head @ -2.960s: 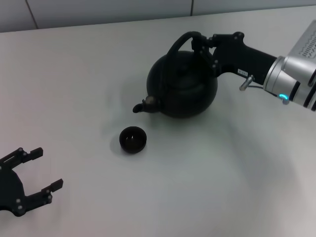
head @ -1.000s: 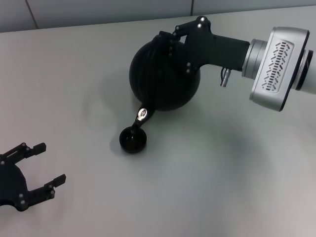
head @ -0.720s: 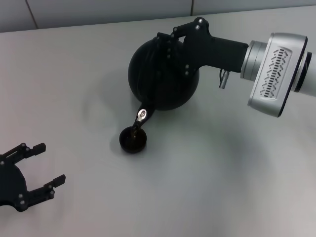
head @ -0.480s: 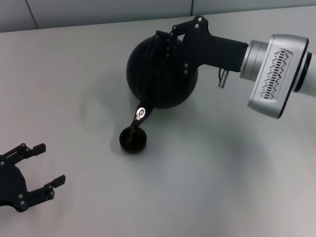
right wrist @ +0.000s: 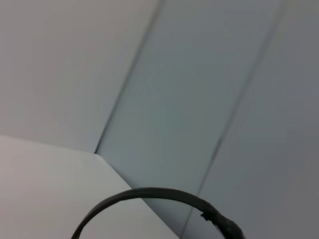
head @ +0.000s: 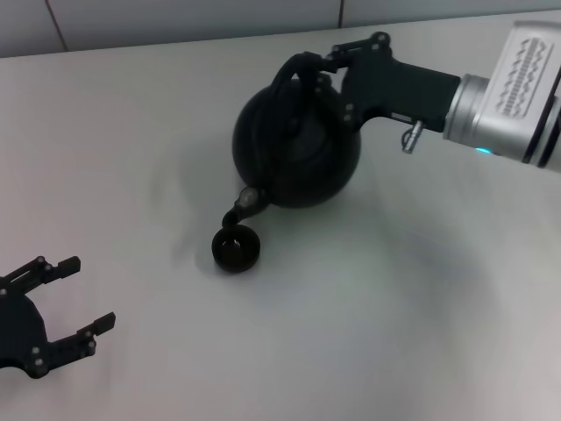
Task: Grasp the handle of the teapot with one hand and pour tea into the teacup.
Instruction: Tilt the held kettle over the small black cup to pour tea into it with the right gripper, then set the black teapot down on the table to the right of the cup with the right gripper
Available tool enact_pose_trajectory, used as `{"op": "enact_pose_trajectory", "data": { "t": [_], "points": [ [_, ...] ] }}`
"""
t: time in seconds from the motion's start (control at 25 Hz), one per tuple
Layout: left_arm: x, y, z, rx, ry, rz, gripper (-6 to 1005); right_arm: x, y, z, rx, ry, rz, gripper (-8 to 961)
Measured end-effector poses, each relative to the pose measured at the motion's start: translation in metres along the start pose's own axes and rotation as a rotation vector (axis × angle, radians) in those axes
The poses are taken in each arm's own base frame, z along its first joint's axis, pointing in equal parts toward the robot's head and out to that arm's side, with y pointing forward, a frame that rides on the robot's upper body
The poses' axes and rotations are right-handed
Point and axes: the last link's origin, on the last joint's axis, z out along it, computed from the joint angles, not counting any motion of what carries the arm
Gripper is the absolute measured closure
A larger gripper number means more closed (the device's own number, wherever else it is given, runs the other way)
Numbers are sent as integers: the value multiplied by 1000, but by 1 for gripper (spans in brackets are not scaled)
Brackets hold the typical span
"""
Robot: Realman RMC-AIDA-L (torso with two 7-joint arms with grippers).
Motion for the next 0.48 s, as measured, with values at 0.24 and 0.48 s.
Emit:
{"op": "enact_pose_trajectory", "data": {
  "t": [0.24,0.48],
  "points": [
    [0,0,-1,1,1,1,188,9,-6,-21,103,-11,196,857],
    [0,-2,0,-2,-7,12,188,23,-5,-46,203,-10,266,852]
  ]
}}
